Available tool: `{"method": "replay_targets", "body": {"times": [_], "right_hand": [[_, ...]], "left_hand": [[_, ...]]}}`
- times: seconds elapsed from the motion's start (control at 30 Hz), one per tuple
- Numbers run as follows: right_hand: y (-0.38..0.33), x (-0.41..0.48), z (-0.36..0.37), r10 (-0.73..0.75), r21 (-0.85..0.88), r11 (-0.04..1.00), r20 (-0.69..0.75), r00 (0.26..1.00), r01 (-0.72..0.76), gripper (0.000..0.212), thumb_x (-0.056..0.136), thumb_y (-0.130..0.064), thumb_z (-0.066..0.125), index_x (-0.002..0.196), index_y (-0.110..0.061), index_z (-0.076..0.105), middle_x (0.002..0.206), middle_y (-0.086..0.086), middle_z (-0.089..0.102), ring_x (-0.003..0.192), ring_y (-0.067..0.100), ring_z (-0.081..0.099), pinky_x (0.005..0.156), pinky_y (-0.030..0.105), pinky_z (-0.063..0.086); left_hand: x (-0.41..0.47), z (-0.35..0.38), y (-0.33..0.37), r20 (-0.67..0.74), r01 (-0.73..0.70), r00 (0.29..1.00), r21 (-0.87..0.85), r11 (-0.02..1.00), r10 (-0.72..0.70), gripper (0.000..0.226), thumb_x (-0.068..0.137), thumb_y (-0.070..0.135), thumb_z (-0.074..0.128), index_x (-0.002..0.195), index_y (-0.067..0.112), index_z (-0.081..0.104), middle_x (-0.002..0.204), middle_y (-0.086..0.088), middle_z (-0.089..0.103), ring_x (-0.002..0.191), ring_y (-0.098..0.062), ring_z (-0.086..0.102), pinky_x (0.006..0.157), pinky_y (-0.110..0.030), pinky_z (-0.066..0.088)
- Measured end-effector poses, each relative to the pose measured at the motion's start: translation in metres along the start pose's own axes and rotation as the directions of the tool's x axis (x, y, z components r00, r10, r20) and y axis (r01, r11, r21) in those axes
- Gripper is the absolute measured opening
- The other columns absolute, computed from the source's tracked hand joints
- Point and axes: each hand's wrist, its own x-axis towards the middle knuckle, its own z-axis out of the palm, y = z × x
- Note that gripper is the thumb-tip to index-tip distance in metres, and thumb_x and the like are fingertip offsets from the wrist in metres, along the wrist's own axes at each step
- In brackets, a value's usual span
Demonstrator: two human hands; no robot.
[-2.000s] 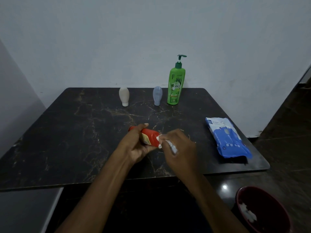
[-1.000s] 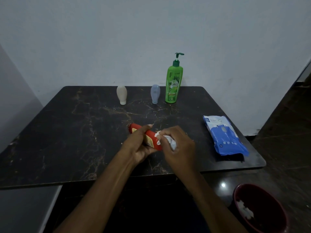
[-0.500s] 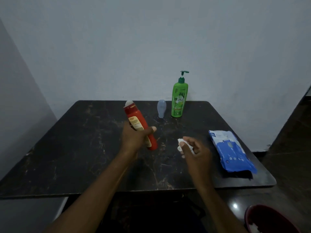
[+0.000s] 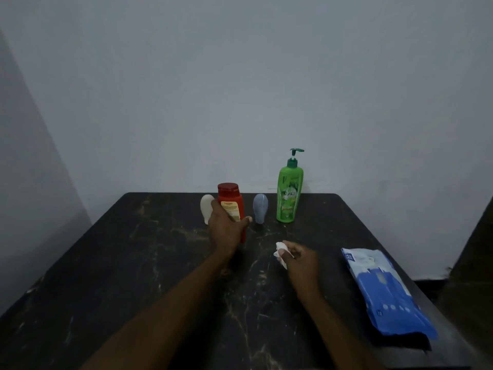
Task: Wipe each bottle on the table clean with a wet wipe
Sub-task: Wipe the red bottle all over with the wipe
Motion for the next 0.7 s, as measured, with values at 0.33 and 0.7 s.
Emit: {"method": "replay_targets", "body": {"times": [0.33, 0.7], "right_hand": [[0.021, 0.088, 0.017, -0.109, -0.182, 0.979, -0.085, 0.990, 0.092, 0.013, 0.085, -0.030, 0.072, 0.095, -0.022, 0.075, 0.080, -0.006, 0.075, 0.077, 0.005, 0.071, 0.076, 0.038, 0.060], [0.025, 0.103, 0.016, -0.171, -0.261, 0.955, -0.094, 0.981, 0.141, 0.005, 0.087, -0.028, 0.073, 0.090, -0.025, 0.073, 0.083, -0.007, 0.072, 0.077, 0.002, 0.068, 0.071, 0.024, 0.053]], "left_hand": [[0.061, 0.050, -0.023, -0.033, -0.011, 0.999, 0.096, 0.995, 0.015, 0.065, 0.079, 0.030, 0.087, 0.122, 0.020, 0.040, 0.116, 0.001, 0.062, 0.112, -0.024, 0.065, 0.085, -0.028, 0.048], [0.087, 0.071, -0.039, -0.079, -0.035, 0.996, 0.138, 0.990, 0.046, 0.073, 0.081, 0.029, 0.085, 0.133, 0.019, 0.036, 0.133, -0.007, 0.061, 0.121, -0.030, 0.063, 0.100, -0.045, 0.055]]}}
